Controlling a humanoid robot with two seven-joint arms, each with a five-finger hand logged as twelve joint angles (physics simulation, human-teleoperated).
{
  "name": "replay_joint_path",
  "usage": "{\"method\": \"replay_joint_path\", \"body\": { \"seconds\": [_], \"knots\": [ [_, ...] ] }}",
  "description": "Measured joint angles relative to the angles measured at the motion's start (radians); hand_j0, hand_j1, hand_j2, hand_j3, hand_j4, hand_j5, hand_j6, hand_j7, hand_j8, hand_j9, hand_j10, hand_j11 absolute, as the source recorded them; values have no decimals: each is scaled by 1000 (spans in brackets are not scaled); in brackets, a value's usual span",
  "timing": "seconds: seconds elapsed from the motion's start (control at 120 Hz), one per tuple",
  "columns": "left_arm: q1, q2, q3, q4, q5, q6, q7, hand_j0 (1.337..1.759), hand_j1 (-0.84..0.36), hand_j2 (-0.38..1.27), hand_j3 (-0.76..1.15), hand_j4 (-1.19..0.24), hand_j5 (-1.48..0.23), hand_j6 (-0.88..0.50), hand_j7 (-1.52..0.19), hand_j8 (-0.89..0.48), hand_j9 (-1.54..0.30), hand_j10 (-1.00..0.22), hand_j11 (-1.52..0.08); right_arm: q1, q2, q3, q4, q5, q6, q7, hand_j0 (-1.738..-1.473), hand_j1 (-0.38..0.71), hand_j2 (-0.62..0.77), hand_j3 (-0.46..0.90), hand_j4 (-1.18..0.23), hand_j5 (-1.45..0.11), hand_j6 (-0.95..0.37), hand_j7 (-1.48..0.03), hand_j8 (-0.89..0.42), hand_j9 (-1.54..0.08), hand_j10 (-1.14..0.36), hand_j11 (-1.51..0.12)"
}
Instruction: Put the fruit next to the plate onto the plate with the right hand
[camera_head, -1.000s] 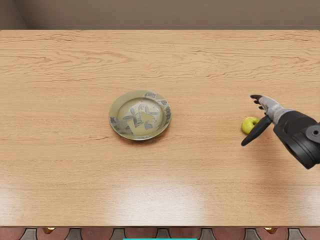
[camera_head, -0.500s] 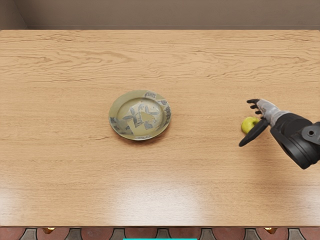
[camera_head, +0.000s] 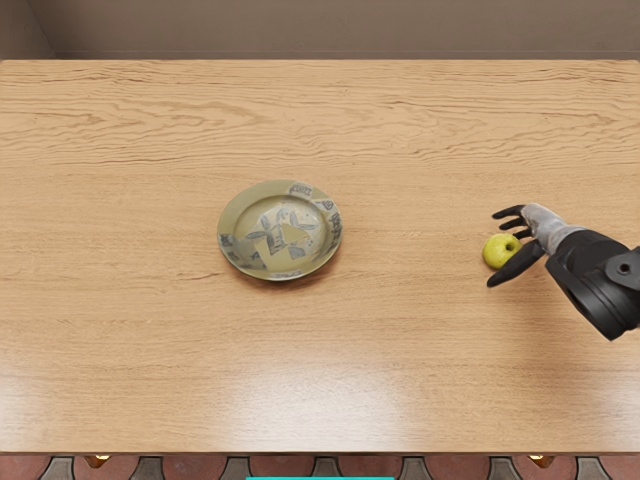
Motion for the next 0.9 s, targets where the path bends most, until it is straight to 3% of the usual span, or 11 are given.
{"method": "replay_joint_path", "body": {
  "seconds": [0.383, 0.45, 0.55, 0.808, 0.817, 0.9],
  "knots": [
    [-1, 0, 0, 0, 0, 0, 0, 1658, 69, 47, 0, -234, -304, -234, -304, -234, -304, -234, -304, -5, 45, 5, -78, 9, 0, 0, -1658, 112, -75, 0, -387, -502, -388, -501, -387, -501, -384, -504],
    [-1, 0, 0, 0, 0, 0, 0, 1658, 69, 47, 0, -234, -304, -234, -304, -234, -304, -234, -304, -6, 55, 5, -91, 8, -1, -1, -1658, 129, -78, 0, -405, -514, -402, -520, -406, -514, -310, -686],
    [-1, 0, 0, 0, 0, 0, 0, 1658, 69, 47, 0, -234, -304, -234, -304, -234, -304, -234, -304, -7, 61, 6, -104, 7, 0, 0, -1657, 187, -62, 0, -463, -590, -459, -596, -463, -590, -296, -779],
    [-1, 0, -1, 0, 0, 0, 0, 1658, 69, 47, 0, -234, -304, -234, -304, -234, -304, -234, -304, -8, 65, 14, -115, 22, 3, -1, -1651, 241, 65, 0, -588, -811, -438, -787, -365, -806, -317, -831],
    [-1, 0, -1, 0, 0, 0, 0, 1658, 69, 47, 0, -234, -304, -234, -304, -234, -304, -234, -304, -8, 65, 14, -115, 23, 3, -1, -1651, 243, 71, 0, -593, -816, -436, -792, -362, -810, -339, -1126],
    [-1, 0, 0, 0, 0, 0, 0, 1658, 69, 47, 0, -234, -304, -234, -304, -234, -304, -234, -304, -8, 65, 19, -116, 29, 2, -1, -1651, 262, 158, 0, -645, -881, -429, -858, -357, -877, -456, -1088]
  ]
}}
